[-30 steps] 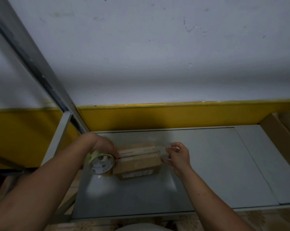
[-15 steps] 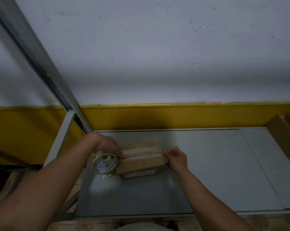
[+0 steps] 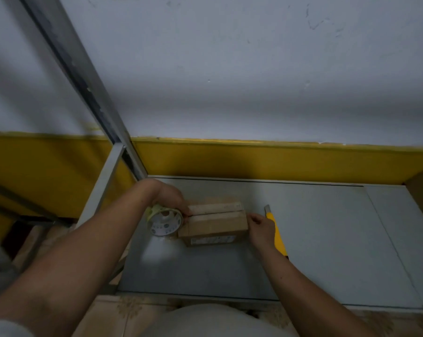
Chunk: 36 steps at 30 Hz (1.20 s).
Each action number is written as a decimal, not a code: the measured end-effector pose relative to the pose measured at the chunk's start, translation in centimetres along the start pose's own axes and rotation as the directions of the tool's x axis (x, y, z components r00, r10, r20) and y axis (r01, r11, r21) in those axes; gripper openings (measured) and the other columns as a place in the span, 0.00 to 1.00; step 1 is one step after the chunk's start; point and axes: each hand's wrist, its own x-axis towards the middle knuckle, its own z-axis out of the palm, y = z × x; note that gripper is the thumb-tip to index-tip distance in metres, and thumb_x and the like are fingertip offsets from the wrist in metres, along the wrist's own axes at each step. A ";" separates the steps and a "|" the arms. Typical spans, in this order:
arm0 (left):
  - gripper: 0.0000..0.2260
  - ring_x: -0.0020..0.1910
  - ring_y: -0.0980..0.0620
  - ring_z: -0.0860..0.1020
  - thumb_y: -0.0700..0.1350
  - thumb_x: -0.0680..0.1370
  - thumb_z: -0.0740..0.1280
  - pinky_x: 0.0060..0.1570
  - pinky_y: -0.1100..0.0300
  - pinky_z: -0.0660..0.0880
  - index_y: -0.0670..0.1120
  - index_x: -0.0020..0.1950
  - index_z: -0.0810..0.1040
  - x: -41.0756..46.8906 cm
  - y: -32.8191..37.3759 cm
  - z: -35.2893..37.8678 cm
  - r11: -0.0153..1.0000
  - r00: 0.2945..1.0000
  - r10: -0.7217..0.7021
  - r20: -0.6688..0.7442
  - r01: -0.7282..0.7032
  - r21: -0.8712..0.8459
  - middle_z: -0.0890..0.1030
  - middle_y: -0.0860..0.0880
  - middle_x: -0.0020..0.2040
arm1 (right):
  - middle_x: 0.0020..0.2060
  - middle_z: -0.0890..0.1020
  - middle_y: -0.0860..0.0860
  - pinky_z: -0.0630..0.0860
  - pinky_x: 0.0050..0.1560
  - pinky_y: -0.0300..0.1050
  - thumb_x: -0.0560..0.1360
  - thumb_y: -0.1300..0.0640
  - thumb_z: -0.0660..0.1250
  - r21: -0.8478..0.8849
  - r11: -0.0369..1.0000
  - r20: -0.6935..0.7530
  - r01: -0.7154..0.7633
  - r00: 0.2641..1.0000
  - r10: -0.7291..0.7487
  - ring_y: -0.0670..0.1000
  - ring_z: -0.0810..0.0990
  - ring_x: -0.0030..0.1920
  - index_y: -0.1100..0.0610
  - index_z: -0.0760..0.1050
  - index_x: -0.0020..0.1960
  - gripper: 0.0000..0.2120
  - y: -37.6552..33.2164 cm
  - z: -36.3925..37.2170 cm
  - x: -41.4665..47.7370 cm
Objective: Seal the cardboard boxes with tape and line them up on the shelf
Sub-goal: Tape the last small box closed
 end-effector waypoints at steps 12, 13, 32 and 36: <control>0.16 0.45 0.47 0.83 0.60 0.81 0.71 0.45 0.54 0.79 0.47 0.52 0.88 -0.7 0.8 0.4 1.000 1.000 -0.005 0.002 0.005 0.027 0.86 0.45 0.52 | 0.27 0.74 0.50 0.65 0.33 0.47 0.75 0.30 0.67 -0.445 0.892 0.170 0.082 0.985 -0.005 0.53 0.77 0.33 0.55 0.70 0.30 0.31 -5.3 -0.6 -1.0; 0.17 0.45 0.47 0.84 0.60 0.80 0.71 0.46 0.54 0.79 0.47 0.53 0.88 -0.8 0.8 0.5 0.999 1.000 0.001 -0.011 -0.001 0.034 0.86 0.44 0.54 | 0.32 0.78 0.51 0.68 0.35 0.47 0.75 0.29 0.66 -0.477 0.874 0.174 0.091 0.985 -0.008 0.54 0.80 0.38 0.56 0.74 0.33 0.30 -5.3 -0.4 -0.9; 0.28 0.30 0.52 0.67 0.66 0.78 0.71 0.32 0.56 0.59 0.41 0.37 0.78 -7.0 -5.5 6.5 0.839 0.752 0.450 -0.482 -0.541 -0.061 0.69 0.49 0.32 | 0.45 0.81 0.58 0.69 0.45 0.45 0.80 0.37 0.65 -0.411 0.910 0.248 0.058 0.967 0.051 0.58 0.80 0.49 0.65 0.80 0.50 0.28 -4.6 0.6 -0.2; 0.21 0.34 0.53 0.75 0.65 0.76 0.70 0.35 0.57 0.66 0.48 0.39 0.82 -7.1 -6.5 8.4 0.668 0.637 0.427 -0.642 -0.701 -0.251 0.77 0.51 0.34 | 0.40 0.80 0.56 0.68 0.39 0.45 0.81 0.40 0.66 -0.391 0.919 0.248 0.058 0.968 0.045 0.57 0.79 0.45 0.63 0.78 0.45 0.24 -4.9 0.7 -0.5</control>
